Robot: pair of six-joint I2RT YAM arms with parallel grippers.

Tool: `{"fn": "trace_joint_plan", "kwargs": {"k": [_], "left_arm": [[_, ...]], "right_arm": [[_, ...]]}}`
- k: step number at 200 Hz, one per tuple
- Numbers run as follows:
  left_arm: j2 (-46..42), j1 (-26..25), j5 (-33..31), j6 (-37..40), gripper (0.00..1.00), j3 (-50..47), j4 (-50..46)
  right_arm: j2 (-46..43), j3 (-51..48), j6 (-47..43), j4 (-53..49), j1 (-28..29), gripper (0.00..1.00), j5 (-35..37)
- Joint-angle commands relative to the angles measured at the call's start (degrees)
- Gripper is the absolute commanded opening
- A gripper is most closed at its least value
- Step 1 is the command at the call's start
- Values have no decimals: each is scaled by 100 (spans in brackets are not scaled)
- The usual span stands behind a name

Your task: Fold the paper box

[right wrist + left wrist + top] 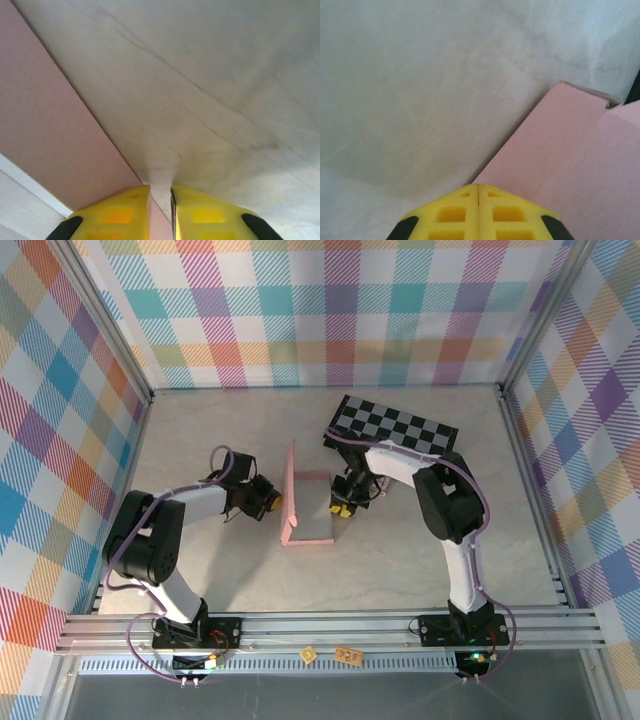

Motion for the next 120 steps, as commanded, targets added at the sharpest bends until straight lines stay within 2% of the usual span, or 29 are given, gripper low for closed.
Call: {"fn": "trace_joint_plan", "kwargs": {"k": [1,32,62,120], "left_arm": [[280,63,315,105,2,382,187],[717,146,477,199,2,896,165],[1362,138,917,237,2,1586,263],[2223,130,1590,228,1,2665,326]], "right_arm": [[-461,-580,1325,551,105,19,-135],[-839,-1204,2790,986,172,18,-312],[-915,-1278,3882,1077,388,18,-386],[-585,-964,5135,1381,830,17,-631]]}}
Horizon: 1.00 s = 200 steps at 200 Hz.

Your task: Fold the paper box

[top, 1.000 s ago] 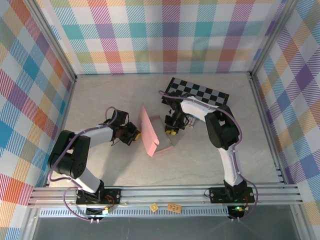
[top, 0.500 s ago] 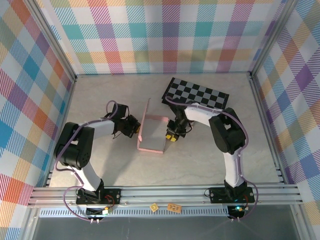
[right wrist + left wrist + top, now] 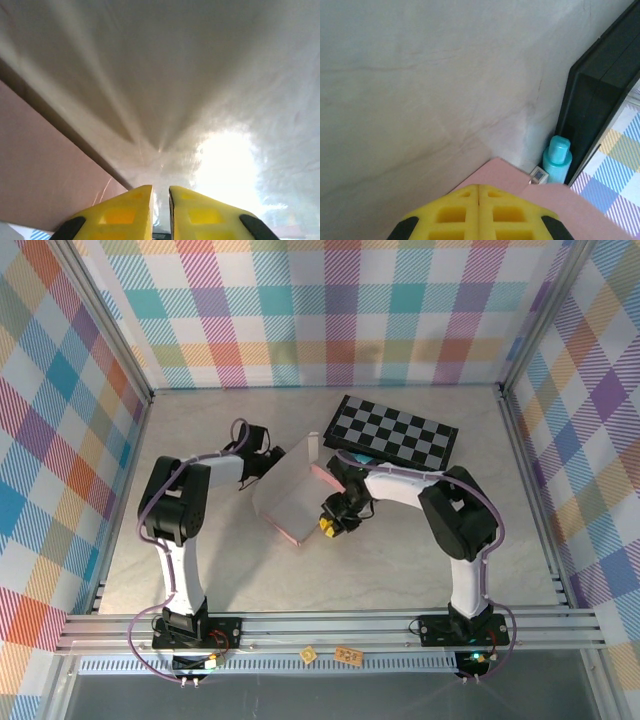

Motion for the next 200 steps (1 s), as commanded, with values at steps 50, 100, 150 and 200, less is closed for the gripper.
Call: {"fn": "trace_joint_plan", "kwargs": {"k": [50,100,150,200], "left_arm": [[397,110,317,697,19,1502,-928],[-440,354,-1463,1546,43,2237,-3030],[-1403,353,-2626,2156,45,2732,-4428],[-2453,267,-2634,3341,45,2282,-5729]], "right_arm": [[374,590,867,-63,260,24,-375],[-483,266,-76,-812,-2,46,26],[-1333,1011,-2935,-1401,-446,47,1162],[-1133,2463,-7466,-1575,-1508,60,753]]}}
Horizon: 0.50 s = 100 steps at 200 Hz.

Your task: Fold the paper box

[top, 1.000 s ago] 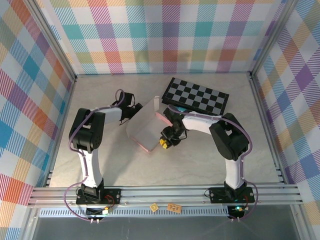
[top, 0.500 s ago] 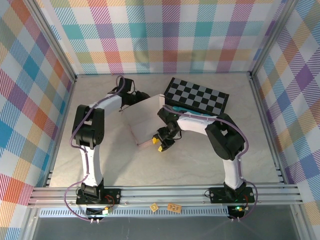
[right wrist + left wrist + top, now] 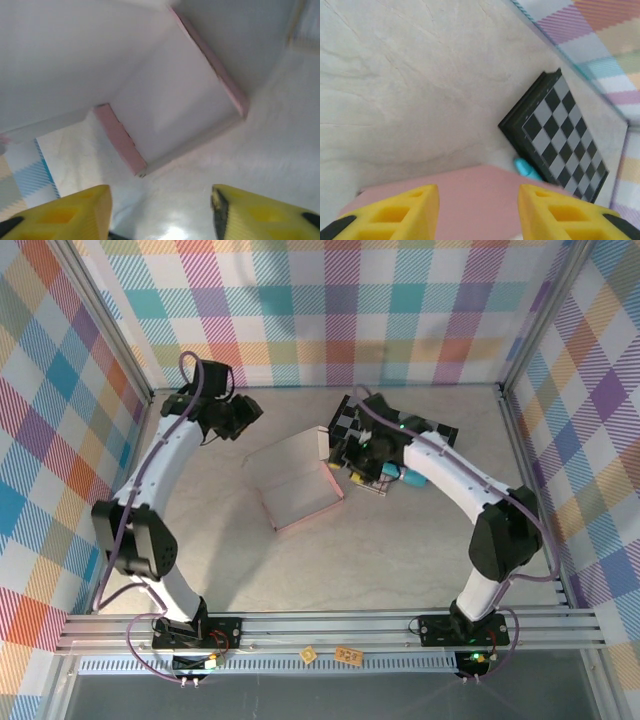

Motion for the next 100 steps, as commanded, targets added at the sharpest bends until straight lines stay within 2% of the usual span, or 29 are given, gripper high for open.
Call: {"fn": "trace_joint_plan", "kwargs": {"k": [1,28,40,58,76,100], "left_arm": [[-343,-63,-120,874,45,-309,-1225],[-845,-99,70,1443,46,-889,-1468],[-985,-114,331,1731,47,-1160,-1367],[-913,-124,522,2075,49,-1362,-1403],[-862,-227,115,2292,50,-1483,-1362],[-982,-301,-106,2538,52,-1893,-946]], "right_arm": [[266,684,-2810,-342,-490,60,-354],[1342,2207,-4397,-1134,-608,59,-954],[1558,2327,-4532,-988,-657,59,-1261],[1896,2590,-4821,-1038,-613,60,-1246],[2036,2649,-5013,-985,-616,60,-1347],[2139,2621,-5364,-940,-547,61,-1426]]}}
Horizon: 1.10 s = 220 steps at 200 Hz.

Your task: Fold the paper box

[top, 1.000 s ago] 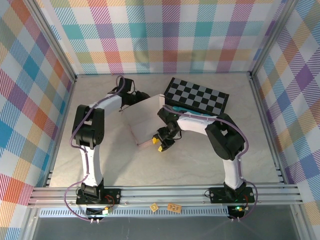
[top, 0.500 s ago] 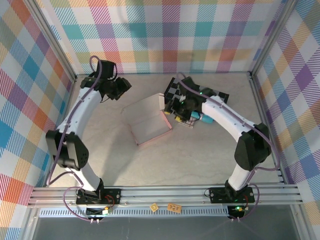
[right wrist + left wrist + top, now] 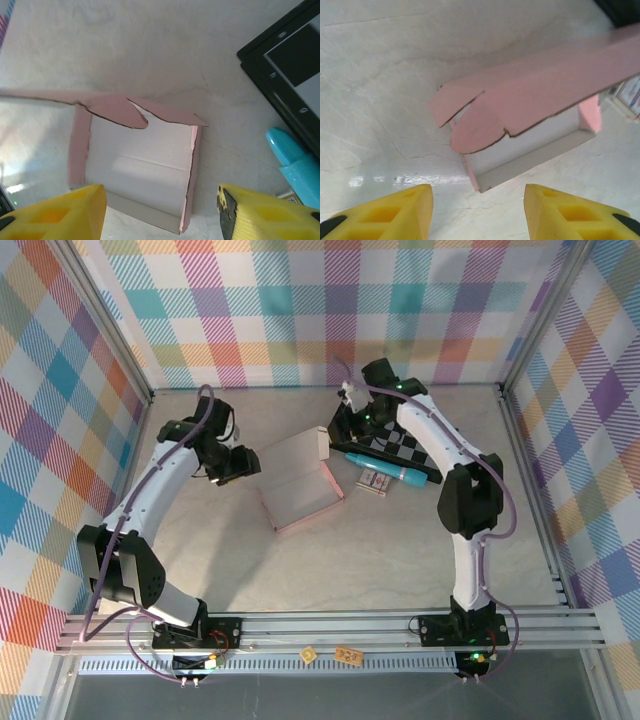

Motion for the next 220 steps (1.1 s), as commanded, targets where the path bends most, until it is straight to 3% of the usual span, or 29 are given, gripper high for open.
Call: {"fn": "trace_joint_plan", "kwargs": {"k": [1,37,100,170,220], "left_arm": [[-139,-100,-264,521,52,-361,246],[-111,-111,-459,541,52,-767,764],[134,-118,-483,646,47,-910,1697],[395,-118,-434,592,36,-836,1818],[583,-118,-380,541,27,-748,1976]], "right_arm": [[-23,154,-742,-133,100,61,-348],[184,172,-732,2,399,59,156],[327,318,-751,66,414,59,853],[642,652,-769,108,416,59,775],[702,690,-677,191,449,48,681]]}}
